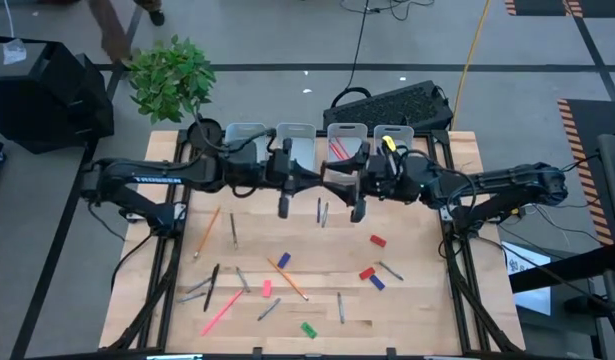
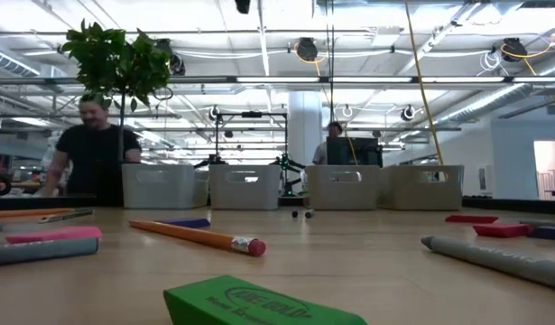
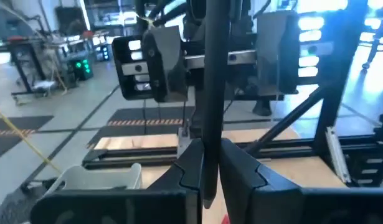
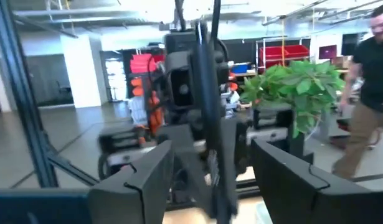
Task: Sort crayons/erasers/pens/pencils in bins
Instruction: Put the black pen into the top right gray bin
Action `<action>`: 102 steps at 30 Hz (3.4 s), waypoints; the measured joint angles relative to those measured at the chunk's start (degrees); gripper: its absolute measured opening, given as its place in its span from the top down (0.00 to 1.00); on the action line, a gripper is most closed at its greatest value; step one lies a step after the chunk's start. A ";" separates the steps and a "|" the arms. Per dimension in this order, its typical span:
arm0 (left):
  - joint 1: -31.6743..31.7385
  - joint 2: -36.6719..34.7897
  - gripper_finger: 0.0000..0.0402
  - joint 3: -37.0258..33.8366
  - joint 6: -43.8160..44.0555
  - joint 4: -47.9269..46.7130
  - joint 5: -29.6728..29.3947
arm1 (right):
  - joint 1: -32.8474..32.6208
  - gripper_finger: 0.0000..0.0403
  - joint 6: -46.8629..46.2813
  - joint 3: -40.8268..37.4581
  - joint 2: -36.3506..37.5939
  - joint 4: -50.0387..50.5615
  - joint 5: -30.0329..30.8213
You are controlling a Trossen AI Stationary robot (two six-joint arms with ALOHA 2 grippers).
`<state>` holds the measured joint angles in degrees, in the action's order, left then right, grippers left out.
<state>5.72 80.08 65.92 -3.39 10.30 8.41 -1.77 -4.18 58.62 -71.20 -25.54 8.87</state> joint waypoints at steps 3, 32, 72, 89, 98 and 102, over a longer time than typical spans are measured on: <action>-0.07 2.48 0.91 -0.03 0.66 4.07 -1.18 | 0.38 0.51 0.79 -0.01 0.00 -0.29 -0.05; 0.34 -0.99 0.57 -0.03 1.42 -5.22 -8.02 | 5.44 0.93 -2.75 7.26 0.00 18.98 0.09; 2.69 -18.32 0.44 -0.03 24.65 -43.77 -19.38 | 54.30 0.71 -10.22 -1.77 -23.07 58.72 -7.54; -12.68 -13.40 0.44 -0.07 53.70 -79.48 -3.16 | 38.99 0.63 -10.23 -1.87 6.50 52.33 -7.38; -27.29 -4.12 0.44 -0.07 84.20 -82.81 7.40 | 31.28 0.63 -14.68 -1.83 15.19 43.01 -7.45; -30.70 0.20 0.44 -0.60 91.24 -82.58 7.80 | 27.15 0.63 -10.94 -1.84 16.23 40.28 -8.05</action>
<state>-24.98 80.28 65.32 87.85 -72.29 16.21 25.37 -15.12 56.77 -54.98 14.74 0.82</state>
